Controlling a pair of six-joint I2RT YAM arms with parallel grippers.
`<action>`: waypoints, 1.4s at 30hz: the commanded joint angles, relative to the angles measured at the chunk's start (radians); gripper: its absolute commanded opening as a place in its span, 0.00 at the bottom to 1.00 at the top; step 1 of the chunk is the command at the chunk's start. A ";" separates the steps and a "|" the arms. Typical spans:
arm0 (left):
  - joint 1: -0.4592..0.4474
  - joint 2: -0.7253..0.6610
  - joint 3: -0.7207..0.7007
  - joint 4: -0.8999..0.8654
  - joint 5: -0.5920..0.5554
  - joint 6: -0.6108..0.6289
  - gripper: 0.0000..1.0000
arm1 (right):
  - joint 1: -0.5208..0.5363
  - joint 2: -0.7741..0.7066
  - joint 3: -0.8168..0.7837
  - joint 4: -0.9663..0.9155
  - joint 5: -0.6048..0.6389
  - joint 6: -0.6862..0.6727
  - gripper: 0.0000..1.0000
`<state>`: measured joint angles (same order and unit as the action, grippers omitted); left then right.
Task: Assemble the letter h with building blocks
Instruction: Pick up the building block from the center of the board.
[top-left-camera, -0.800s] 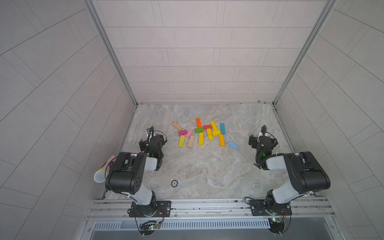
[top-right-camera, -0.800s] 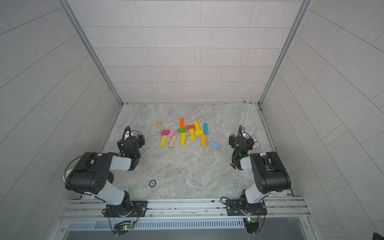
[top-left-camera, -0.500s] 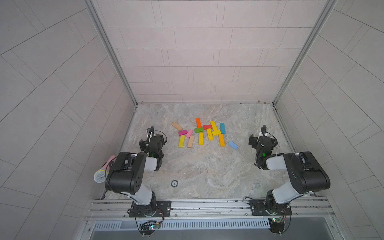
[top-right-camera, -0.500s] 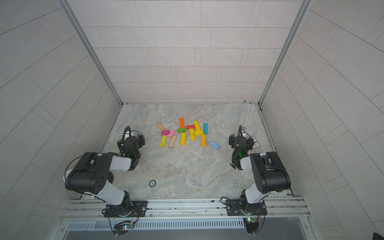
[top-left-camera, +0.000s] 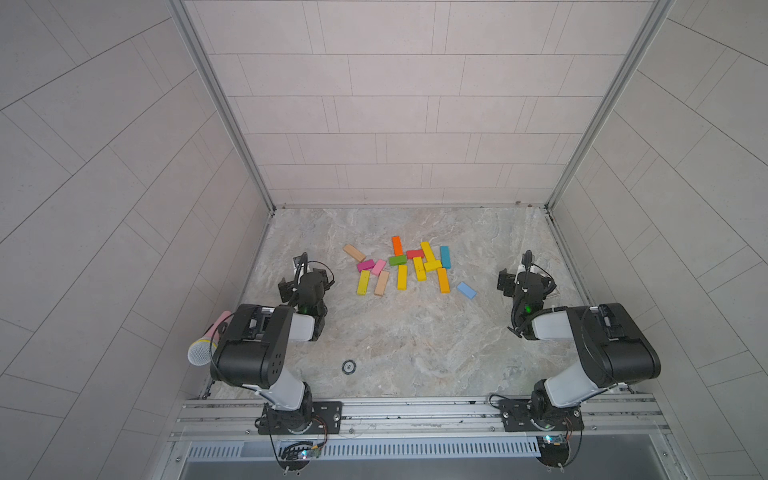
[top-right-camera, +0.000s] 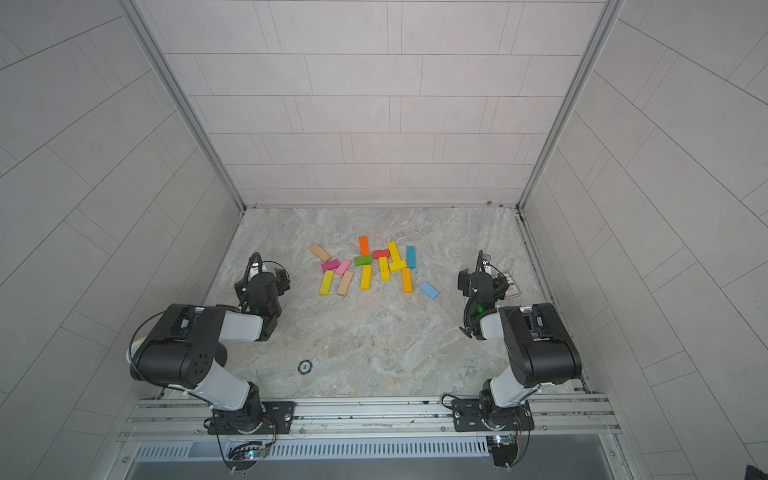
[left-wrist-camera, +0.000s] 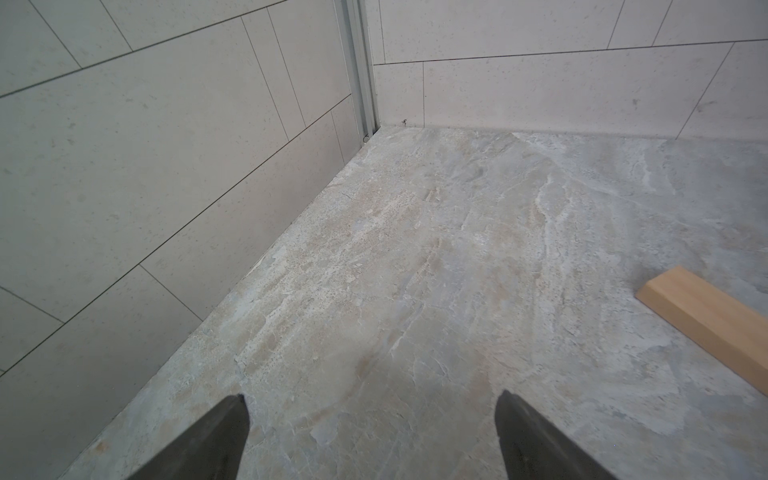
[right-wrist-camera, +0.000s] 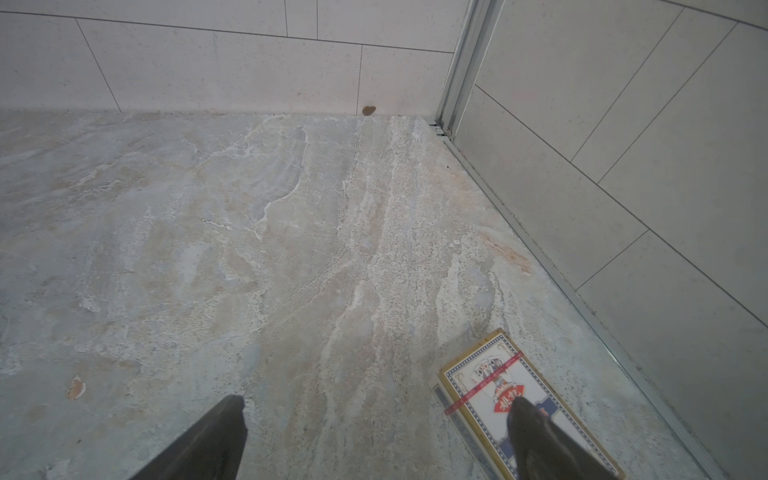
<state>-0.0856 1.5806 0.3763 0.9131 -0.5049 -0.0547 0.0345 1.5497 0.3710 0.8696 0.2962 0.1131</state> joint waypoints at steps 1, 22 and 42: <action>-0.004 -0.004 0.001 0.037 -0.006 0.000 1.00 | 0.005 -0.014 0.006 0.005 0.011 -0.004 1.00; -0.001 -0.033 0.012 -0.010 -0.006 -0.006 1.00 | -0.002 -0.044 0.020 -0.046 -0.008 -0.001 1.00; -0.105 -0.435 0.520 -0.994 -0.195 -0.618 1.00 | 0.146 -0.108 0.714 -1.404 0.222 0.797 1.00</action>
<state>-0.1982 1.1862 0.8612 0.1753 -0.6739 -0.4160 0.2161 1.4246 0.9905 -0.0784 0.5114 0.5632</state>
